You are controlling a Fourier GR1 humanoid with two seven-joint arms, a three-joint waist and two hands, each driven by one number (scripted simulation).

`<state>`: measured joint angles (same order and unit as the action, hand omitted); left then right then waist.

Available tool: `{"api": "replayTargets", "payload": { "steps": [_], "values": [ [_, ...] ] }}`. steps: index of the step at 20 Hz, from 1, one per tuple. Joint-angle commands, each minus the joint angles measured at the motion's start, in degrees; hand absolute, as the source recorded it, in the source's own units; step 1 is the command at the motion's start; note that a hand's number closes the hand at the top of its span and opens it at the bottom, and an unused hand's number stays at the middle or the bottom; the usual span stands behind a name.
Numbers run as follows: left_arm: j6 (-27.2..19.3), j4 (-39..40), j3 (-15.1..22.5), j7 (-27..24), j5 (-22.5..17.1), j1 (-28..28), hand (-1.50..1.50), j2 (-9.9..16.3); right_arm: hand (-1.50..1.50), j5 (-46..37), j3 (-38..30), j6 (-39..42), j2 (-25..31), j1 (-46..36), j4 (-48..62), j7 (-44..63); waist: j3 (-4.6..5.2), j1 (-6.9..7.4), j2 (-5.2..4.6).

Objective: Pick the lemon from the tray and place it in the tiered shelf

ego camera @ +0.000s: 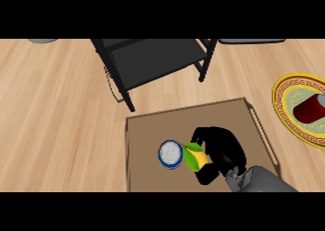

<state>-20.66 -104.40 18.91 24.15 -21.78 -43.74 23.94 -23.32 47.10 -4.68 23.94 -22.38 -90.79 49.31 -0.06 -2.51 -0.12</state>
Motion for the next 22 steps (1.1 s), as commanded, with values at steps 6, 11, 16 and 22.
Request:
{"api": "replayTargets", "payload": {
  "steps": [6, 11, 16, 22],
  "values": [
    [1.3, -3.8, -5.0, -6.2, 1.8, 16.1, 0.00, 0.5, 1.50, -3.1, 3.6, -1.9, -5.3, -3.2, -4.5, -4.7, 0.24, -1.29, 0.74],
    [1.8, -3.2, -3.9, -5.7, 1.9, 18.2, 0.00, 0.9, 1.50, 0.1, 8.1, 2.7, -12.7, -8.0, -4.3, -9.7, 0.31, 0.59, -0.12],
    [0.3, -4.3, -4.9, -5.6, 0.5, 16.9, 0.00, 1.5, 1.50, -3.0, 4.5, 0.4, -16.4, -14.4, -8.9, -8.7, 0.28, -1.77, 1.01],
    [-0.5, -4.2, -5.2, -6.9, -0.8, 13.8, 0.00, 1.8, 1.50, -4.4, -2.6, 0.7, -17.1, -20.3, -13.4, -3.8, 0.42, -3.72, 1.70]
  ]
}}
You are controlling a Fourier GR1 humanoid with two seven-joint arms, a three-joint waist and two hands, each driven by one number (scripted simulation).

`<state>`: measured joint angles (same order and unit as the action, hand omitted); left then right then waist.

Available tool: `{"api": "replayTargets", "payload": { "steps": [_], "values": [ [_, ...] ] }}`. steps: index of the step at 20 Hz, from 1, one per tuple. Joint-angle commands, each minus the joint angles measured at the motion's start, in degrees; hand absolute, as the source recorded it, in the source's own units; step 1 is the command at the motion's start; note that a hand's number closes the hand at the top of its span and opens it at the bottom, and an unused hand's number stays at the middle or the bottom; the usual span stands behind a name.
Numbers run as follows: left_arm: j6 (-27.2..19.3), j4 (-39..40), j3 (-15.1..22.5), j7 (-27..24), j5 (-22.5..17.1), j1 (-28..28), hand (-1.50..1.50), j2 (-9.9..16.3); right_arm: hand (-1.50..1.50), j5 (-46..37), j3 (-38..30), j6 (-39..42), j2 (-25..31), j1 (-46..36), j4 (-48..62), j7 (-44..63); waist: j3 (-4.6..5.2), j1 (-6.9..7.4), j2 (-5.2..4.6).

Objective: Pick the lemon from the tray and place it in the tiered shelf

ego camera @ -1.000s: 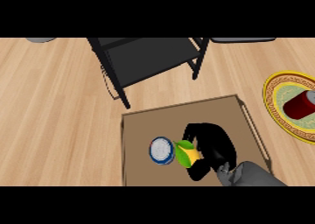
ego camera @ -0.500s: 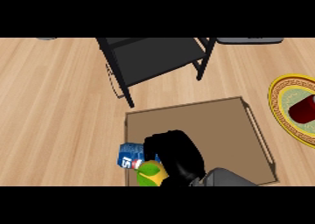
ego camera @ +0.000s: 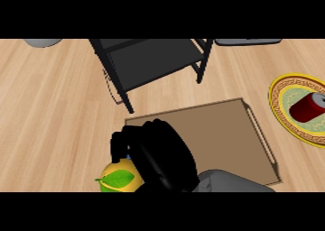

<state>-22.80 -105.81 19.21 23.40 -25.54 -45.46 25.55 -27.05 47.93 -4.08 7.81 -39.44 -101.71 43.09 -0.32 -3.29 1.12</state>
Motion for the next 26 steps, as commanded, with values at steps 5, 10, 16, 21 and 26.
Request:
{"api": "replayTargets", "payload": {
  "steps": [5, 10, 16, 21, 26],
  "values": [
    [1.3, -4.4, -4.4, -6.6, 2.8, 14.8, 0.00, 0.5, 1.50, -0.5, -9.4, 1.9, -1.7, -9.1, -3.1, 6.2, 0.67, -3.30, 0.13],
    [1.5, -3.8, -4.7, -7.6, 2.8, 14.2, 0.00, 1.6, 1.50, 0.9, -15.4, 3.6, -1.0, -13.0, -2.5, 9.4, 0.67, -2.94, -0.14],
    [1.2, -4.1, -4.3, -7.6, 2.3, 14.6, 0.00, 2.1, 1.50, 2.5, -22.8, 5.1, -0.9, -20.5, 1.8, 12.0, 0.75, -1.66, -0.64],
    [1.5, -4.4, -4.6, -7.9, 1.5, 15.7, 0.00, 3.0, 1.50, 4.5, -27.7, 6.9, 1.6, -24.7, 6.1, 10.3, 0.69, -0.91, -1.19],
    [1.7, -4.2, -4.1, -7.3, 0.9, 16.8, 0.00, 3.5, 1.50, 7.6, -30.5, 9.6, 2.5, -29.0, 10.6, 8.6, 0.72, -0.33, -1.50]
  ]
}}
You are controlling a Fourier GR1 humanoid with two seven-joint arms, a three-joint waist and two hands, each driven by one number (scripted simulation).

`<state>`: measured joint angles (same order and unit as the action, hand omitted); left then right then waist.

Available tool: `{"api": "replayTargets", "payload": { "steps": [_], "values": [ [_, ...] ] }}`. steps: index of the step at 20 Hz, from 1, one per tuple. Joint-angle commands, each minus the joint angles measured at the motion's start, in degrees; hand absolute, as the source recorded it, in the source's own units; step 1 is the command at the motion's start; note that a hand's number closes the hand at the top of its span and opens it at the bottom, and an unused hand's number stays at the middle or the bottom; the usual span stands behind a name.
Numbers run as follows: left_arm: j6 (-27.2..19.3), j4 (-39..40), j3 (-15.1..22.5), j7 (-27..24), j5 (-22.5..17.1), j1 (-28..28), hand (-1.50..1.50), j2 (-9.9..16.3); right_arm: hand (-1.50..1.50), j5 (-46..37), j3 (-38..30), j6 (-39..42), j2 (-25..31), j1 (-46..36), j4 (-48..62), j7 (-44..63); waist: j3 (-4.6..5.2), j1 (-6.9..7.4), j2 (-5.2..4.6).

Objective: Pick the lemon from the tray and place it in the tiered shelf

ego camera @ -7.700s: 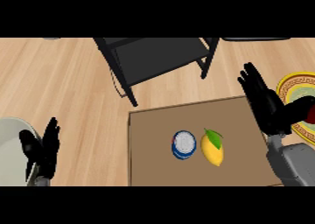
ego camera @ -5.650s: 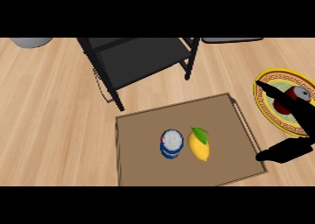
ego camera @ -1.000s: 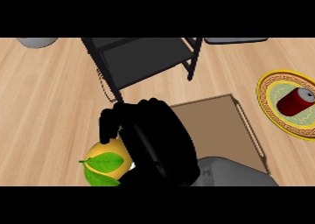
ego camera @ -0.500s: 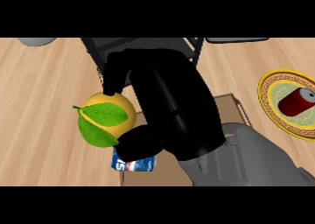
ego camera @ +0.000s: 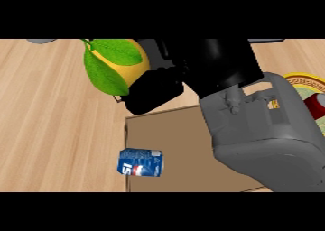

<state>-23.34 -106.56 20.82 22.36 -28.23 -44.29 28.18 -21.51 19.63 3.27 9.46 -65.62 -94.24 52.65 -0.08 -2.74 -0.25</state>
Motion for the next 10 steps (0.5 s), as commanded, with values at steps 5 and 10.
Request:
{"api": "replayTargets", "payload": {
  "steps": [5, 10],
  "values": [
    [2.1, -3.0, -5.2, -6.4, 3.7, 16.4, 0.00, 1.3, 1.50, 3.1, -2.8, 5.4, 2.2, -5.9, 9.4, -3.8, 0.51, 0.47, -0.51],
    [1.5, -3.8, -3.9, -6.4, 3.9, 17.7, 0.00, 1.0, 1.50, 3.3, -4.0, 6.4, 3.6, -6.7, 14.0, -7.9, 0.38, 0.29, -0.88]
  ]
}}
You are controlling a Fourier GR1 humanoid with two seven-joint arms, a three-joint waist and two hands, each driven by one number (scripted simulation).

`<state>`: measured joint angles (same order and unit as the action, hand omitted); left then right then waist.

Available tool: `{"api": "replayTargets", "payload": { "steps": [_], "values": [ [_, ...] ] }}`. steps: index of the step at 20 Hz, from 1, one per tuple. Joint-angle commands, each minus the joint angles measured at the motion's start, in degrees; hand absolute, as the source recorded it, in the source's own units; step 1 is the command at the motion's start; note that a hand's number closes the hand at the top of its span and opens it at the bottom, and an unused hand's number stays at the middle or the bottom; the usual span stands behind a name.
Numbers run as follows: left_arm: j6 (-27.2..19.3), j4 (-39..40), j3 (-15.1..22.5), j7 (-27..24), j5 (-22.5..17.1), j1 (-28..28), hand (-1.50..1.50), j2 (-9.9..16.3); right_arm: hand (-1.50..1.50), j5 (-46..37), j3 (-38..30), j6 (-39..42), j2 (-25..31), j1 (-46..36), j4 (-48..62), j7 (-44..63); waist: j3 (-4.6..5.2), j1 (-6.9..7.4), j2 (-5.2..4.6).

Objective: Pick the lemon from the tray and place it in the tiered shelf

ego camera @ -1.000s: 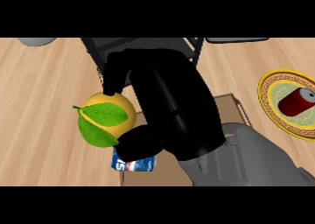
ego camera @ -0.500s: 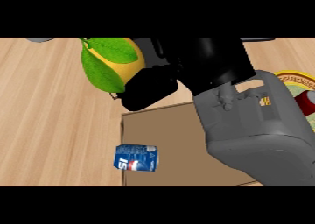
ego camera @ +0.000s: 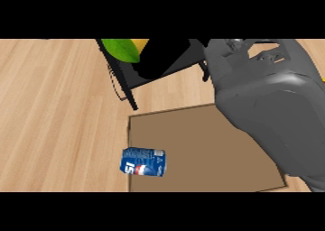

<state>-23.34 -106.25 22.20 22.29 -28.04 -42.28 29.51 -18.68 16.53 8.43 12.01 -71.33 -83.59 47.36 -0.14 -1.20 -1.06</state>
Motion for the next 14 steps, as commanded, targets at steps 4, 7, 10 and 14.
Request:
{"api": "replayTargets", "payload": {
  "steps": [4, 7, 10, 14],
  "values": [
    [1.3, -3.7, -5.5, -5.9, 3.3, 16.6, 0.00, 0.3, 1.50, -0.8, -1.3, 0.3, 0.9, -2.8, 7.7, -4.7, 0.51, -0.65, -0.31],
    [1.5, -3.1, -5.2, -5.6, 3.1, 17.2, 0.00, 0.7, 1.50, -1.4, -1.2, 0.2, 0.8, -3.7, 10.5, -6.9, 0.61, -0.54, -0.50],
    [1.4, -3.2, -4.9, -6.5, 3.3, 16.6, 0.00, 1.1, 1.50, -1.9, -2.2, -0.6, 1.8, -3.9, 12.9, -9.4, 0.47, -0.05, -0.24],
    [0.6, -2.9, -4.2, -6.2, 3.5, 17.6, 0.00, 0.9, 1.50, -2.7, -1.9, -1.4, 1.2, -5.4, 16.3, -12.7, 0.52, 0.29, -0.51]
  ]
}}
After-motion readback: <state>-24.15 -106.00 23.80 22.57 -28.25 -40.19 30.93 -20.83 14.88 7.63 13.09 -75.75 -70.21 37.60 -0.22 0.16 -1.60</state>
